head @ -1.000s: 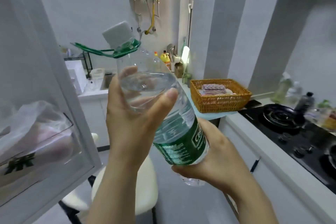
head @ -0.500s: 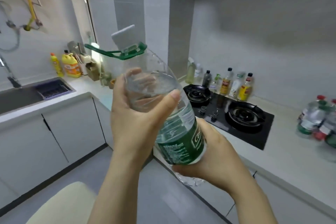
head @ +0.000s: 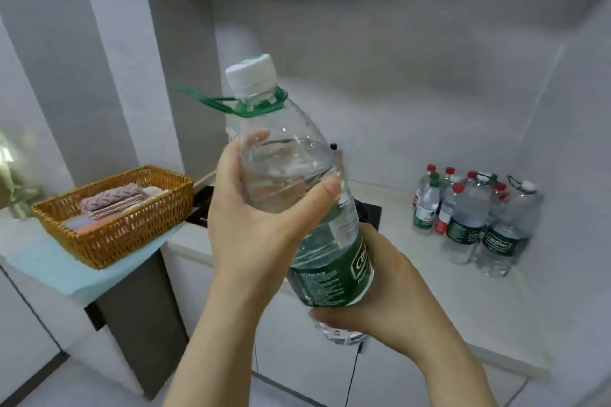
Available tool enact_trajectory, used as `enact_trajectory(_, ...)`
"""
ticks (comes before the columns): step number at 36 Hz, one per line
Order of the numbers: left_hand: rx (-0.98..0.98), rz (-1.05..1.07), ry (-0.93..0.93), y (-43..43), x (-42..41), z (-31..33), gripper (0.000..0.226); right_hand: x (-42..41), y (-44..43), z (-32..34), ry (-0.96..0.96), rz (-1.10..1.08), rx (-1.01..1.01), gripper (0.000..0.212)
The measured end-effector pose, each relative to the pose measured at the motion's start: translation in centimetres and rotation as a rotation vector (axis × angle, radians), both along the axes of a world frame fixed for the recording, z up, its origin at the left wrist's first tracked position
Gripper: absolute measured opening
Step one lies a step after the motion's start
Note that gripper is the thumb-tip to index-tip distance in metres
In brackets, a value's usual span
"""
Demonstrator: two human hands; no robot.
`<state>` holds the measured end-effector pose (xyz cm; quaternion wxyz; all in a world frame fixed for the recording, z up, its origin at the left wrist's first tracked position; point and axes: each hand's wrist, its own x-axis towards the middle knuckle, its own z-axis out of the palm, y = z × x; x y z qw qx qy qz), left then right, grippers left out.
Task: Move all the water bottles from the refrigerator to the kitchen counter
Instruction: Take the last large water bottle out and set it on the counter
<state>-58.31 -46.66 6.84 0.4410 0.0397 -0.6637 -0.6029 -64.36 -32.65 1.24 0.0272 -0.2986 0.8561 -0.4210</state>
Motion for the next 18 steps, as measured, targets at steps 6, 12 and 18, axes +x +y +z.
enact_trajectory(6,-0.048,-0.054,0.001,4.2,-5.8,0.3,0.072,-4.9,4.4,0.0,-0.009,-0.081,-0.056,0.081)
enact_trajectory(12,-0.044,-0.148,-0.019,7.9,-10.3,-0.2,0.074,-8.7,8.3,-1.0,-0.024,-0.15,-0.069,0.085)
enact_trajectory(18,-0.041,-0.214,-0.063,9.8,-14.3,-1.2,0.074,-11.7,10.2,-2.1,-0.032,-0.206,-0.053,0.086)
